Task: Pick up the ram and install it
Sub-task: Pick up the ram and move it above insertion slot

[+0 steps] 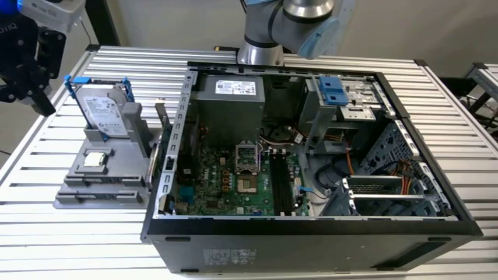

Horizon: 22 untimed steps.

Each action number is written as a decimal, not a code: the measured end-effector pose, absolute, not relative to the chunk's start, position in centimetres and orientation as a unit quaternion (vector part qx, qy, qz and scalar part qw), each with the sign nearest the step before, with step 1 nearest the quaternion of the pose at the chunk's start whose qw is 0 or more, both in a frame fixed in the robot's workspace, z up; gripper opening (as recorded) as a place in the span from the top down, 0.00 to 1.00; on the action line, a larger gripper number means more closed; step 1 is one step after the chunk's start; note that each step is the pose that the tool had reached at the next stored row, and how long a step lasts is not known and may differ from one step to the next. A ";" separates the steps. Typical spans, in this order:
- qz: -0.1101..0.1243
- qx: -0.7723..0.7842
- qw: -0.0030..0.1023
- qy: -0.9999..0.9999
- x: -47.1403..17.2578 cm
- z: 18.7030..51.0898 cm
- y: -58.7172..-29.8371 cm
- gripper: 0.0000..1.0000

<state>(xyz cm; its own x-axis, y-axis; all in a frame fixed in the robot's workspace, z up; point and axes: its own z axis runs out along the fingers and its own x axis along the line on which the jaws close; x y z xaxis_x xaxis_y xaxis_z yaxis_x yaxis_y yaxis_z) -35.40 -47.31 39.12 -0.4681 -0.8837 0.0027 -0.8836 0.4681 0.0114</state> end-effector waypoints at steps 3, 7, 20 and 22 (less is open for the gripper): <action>-0.004 0.539 0.004 -0.842 -35.4 39.1 -47.3 1.00; -0.003 0.569 0.003 -0.822 -35.4 39.1 -47.3 1.00; -0.002 0.662 0.003 -0.749 -35.4 39.1 -47.3 1.00; -0.002 0.676 0.003 -0.737 -35.4 39.1 -47.3 1.00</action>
